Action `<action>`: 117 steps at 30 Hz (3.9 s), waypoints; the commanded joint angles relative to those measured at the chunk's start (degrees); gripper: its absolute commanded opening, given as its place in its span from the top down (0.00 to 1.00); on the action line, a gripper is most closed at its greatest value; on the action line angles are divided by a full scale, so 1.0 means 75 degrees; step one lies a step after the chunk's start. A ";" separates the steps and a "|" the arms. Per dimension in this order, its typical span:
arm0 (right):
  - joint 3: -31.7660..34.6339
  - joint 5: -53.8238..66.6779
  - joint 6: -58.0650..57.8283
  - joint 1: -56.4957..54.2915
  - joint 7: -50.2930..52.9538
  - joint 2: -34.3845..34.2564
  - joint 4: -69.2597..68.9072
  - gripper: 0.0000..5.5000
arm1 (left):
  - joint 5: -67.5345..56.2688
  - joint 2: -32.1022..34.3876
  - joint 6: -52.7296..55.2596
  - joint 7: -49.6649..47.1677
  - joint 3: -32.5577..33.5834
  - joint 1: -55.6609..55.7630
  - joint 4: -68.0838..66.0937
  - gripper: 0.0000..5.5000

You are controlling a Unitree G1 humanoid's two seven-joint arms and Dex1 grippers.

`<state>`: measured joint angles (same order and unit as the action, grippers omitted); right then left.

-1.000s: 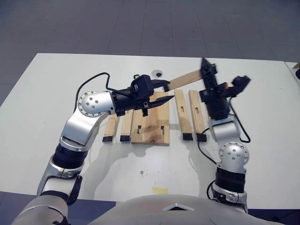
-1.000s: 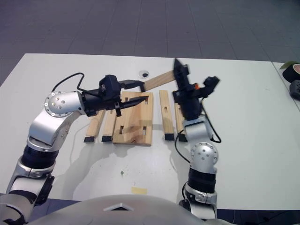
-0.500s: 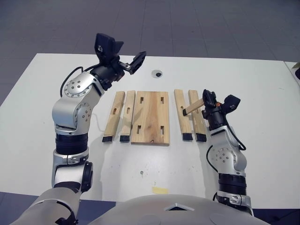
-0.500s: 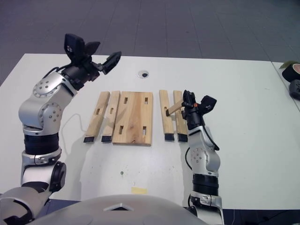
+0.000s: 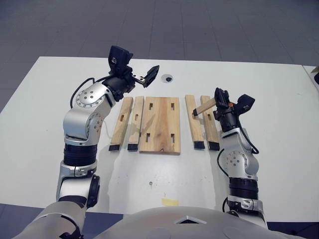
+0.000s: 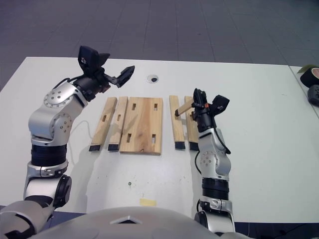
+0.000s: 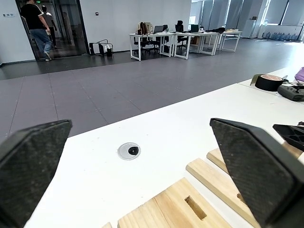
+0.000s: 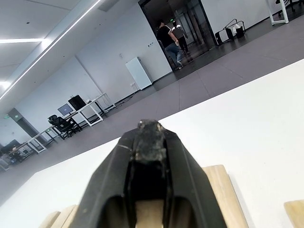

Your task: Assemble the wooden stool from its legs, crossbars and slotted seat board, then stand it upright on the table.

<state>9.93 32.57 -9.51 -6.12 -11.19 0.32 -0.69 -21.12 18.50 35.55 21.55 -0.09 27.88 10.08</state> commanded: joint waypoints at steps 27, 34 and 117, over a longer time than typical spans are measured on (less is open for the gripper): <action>-0.1890 -0.3464 0.0818 0.0926 0.0573 0.0264 0.0540 0.92 | 0.1028 0.0347 -0.0511 0.0630 -0.0643 -0.0058 0.0063 0.02; -0.1512 -0.3055 0.0359 0.0829 0.0765 -0.0013 0.0629 0.92 | 0.1150 0.0318 -0.0566 0.0698 -0.0757 -0.0170 0.0118 0.02; -0.0846 -0.1837 -0.2853 -0.1294 -0.0734 0.1217 0.0446 0.02 | 0.1793 -0.0750 -0.1028 -0.0635 -0.0996 -0.1568 0.0535 0.02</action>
<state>4.87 18.70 -26.24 -20.64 -14.94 8.97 -2.12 -8.18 12.70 27.85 16.64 -7.10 16.96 14.53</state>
